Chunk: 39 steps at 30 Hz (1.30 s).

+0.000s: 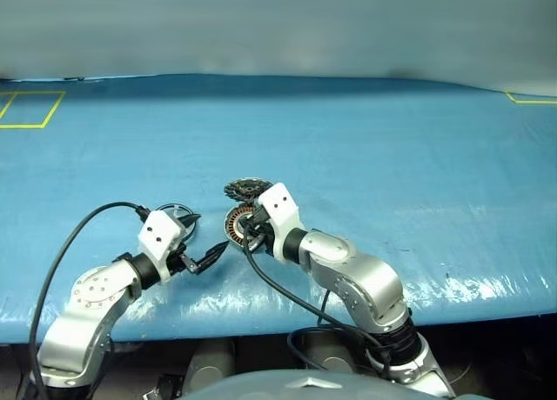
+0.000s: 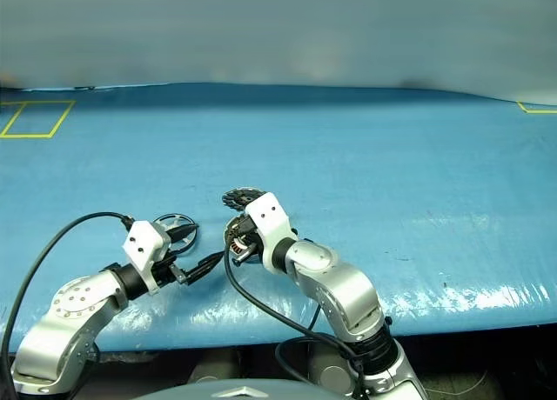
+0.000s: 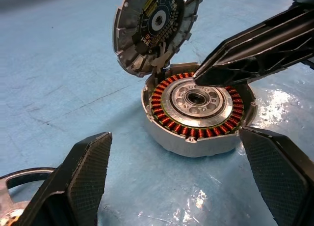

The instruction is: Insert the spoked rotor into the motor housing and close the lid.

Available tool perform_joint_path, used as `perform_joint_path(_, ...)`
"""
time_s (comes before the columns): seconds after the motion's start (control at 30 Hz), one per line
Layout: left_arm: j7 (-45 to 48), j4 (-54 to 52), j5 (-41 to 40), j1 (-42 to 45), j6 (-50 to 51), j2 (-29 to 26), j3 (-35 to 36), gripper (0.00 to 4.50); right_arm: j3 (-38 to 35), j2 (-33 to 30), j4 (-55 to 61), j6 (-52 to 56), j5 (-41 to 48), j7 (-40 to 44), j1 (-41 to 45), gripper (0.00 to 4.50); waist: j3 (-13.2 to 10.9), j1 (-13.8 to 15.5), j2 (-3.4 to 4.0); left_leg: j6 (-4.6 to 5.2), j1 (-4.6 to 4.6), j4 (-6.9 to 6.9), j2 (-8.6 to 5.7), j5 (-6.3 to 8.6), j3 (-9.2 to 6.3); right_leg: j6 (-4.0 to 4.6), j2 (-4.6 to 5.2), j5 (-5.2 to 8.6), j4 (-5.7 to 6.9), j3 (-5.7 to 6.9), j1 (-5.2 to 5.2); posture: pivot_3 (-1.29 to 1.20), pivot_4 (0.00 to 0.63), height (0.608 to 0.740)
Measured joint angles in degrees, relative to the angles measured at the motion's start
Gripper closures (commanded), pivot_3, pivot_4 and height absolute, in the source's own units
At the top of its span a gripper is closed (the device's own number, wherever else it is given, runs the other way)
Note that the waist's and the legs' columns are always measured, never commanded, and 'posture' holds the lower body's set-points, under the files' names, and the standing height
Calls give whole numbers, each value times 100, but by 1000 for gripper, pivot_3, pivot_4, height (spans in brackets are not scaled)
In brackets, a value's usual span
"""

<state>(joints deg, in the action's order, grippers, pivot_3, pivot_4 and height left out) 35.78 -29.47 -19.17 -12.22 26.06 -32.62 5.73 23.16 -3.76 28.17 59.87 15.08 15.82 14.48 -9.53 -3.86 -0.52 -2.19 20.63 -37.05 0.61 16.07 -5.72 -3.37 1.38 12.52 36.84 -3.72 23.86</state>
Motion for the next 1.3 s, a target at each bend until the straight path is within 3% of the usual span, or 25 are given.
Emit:
perform_joint_path(0.27, 19, 0, -6, -86, 294, -452, 697, 0, 0, -285, 188, -82, 98, 170, -27, 4491, -1, -2, -2, 0, 0, 0, 0, 0, 0, 1, 0, 1, 0, 1, 1, 0, 150, 740)
perform_joint_path(0.37, 182, 4, -14, -81, 350, -681, 893, 553, 13, -299, 188, -109, 101, 172, -29, 4500, -2, 0, 1, 0, 0, 0, 0, 0, 1, 5, 1, 3, 0, 1, 0, 0, 150, 740)
perform_joint_path(0.43, 280, 43, -23, -48, 371, -809, 942, 1194, 41, -296, 188, -136, 101, 169, -29, 4500, -2, -1, 0, 0, 0, 0, 0, 0, 1, 6, 1, 4, -1, 1, 0, 0, 150, 740)
perform_joint_path(0.87, 385, 503, 65, 450, 636, -977, 702, 1194, 115, -206, 187, -235, 99, 34, -228, 4500, -3, -10, -1, -1, 0, 1, 0, 0, 3, 0, 1, 0, 0, 0, 2, 0, 150, 740)
perform_joint_path(1.3, 3, 493, 141, 170, 1123, -894, 591, 1194, 113, -150, 187, -238, 101, -82, -299, 4500, -3, -6, -2, -1, 1, 6, 2, 0, -1, -3, 0, -1, 0, 4, 4, 0, 150, 740)
